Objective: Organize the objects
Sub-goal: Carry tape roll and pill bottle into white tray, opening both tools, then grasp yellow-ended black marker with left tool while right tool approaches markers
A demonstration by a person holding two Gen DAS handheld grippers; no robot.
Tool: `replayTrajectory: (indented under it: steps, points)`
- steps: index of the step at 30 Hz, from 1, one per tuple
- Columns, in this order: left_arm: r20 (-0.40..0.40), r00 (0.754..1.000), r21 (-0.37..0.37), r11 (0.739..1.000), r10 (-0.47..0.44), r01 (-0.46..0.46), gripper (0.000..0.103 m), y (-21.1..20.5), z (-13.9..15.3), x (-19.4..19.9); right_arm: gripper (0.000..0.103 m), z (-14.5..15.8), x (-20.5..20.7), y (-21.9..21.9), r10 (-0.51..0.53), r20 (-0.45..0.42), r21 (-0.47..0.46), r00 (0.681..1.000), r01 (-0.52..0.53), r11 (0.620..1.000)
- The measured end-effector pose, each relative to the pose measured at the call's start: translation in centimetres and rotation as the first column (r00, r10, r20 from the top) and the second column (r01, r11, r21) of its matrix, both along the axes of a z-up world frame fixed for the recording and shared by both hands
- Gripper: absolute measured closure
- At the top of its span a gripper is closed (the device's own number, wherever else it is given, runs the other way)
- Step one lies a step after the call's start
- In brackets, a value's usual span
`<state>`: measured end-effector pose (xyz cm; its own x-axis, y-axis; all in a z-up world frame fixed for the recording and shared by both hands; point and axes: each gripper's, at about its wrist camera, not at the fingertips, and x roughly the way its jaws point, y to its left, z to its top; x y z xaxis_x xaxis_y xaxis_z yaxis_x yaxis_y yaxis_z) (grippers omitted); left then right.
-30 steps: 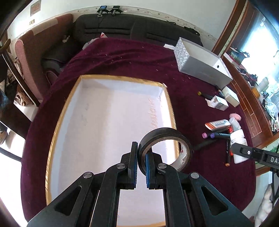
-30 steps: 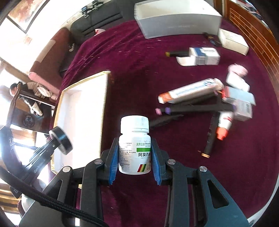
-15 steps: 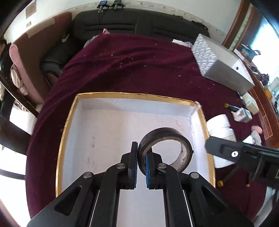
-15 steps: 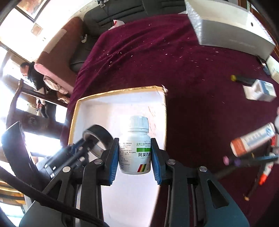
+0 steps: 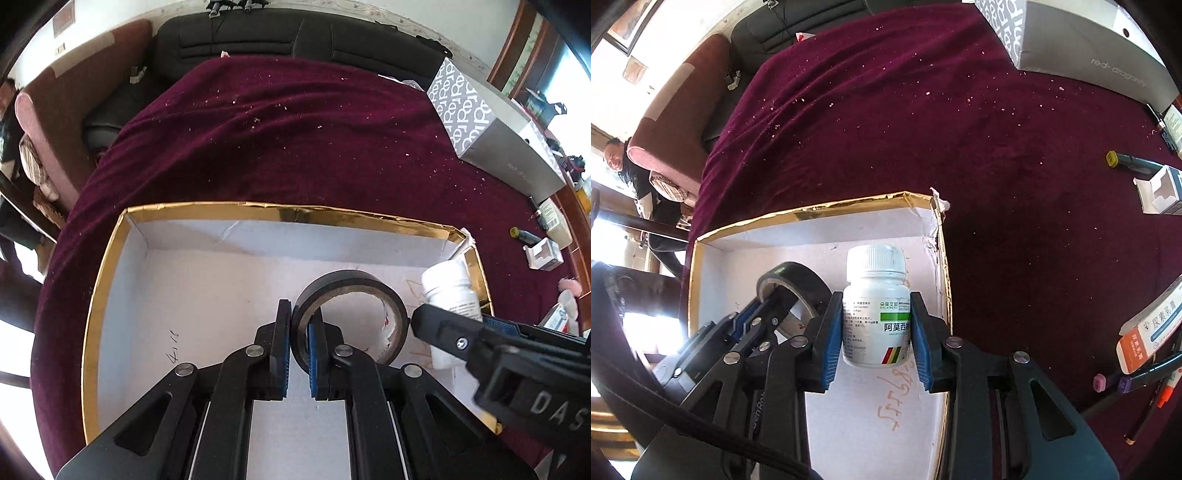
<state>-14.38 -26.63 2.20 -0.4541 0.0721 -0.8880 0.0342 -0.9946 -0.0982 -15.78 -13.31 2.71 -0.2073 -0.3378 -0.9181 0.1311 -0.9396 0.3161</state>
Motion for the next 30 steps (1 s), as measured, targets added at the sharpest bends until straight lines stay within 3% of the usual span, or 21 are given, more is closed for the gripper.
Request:
replayTrajectory:
  steps: [3, 7, 14, 20, 26, 30]
  points:
    - [-0.006, 1.0, -0.022, 1.0, 0.007, -0.008, 0.093, 0.0, 0.0, 0.0, 0.072, -0.5, -0.4, 0.2, -0.008, 0.0, 0.007, 1.0, 0.008, 1.0]
    - [0.001, 1.0, -0.024, 0.999, 0.029, -0.029, 0.067, -0.3, 0.0, 0.2, 0.068, -0.2, -0.4, 0.4, -0.003, 0.0, -0.005, 1.0, 0.003, 1.0]
    - [0.009, 0.999, -0.022, 0.999, 0.05, -0.05, 0.067, -0.5, 1.1, 1.4, 0.06, 1.5, 0.5, 0.7, 0.004, -0.032, -0.029, 0.999, -0.005, 1.0]
    - [-0.024, 0.998, 0.017, 0.998, 0.054, -0.053, 0.067, 0.0, 3.7, 3.5, 0.052, 4.1, 2.6, 3.0, -0.01, -0.093, -0.024, 0.996, 0.008, 1.0]
    - [-0.063, 0.998, 0.028, 0.999, -0.015, 0.017, 0.066, 4.2, 7.0, 6.0, 0.051, 5.7, 5.3, 8.9, -0.098, -0.127, -0.039, 0.987, 0.094, 0.995]
    - [-0.086, 0.992, 0.021, 0.995, -0.091, 0.094, 0.066, 9.1, 8.7, 7.7, 0.048, 6.1, 7.1, 14.3, -0.157, -0.137, -0.041, 0.978, 0.153, 0.987]
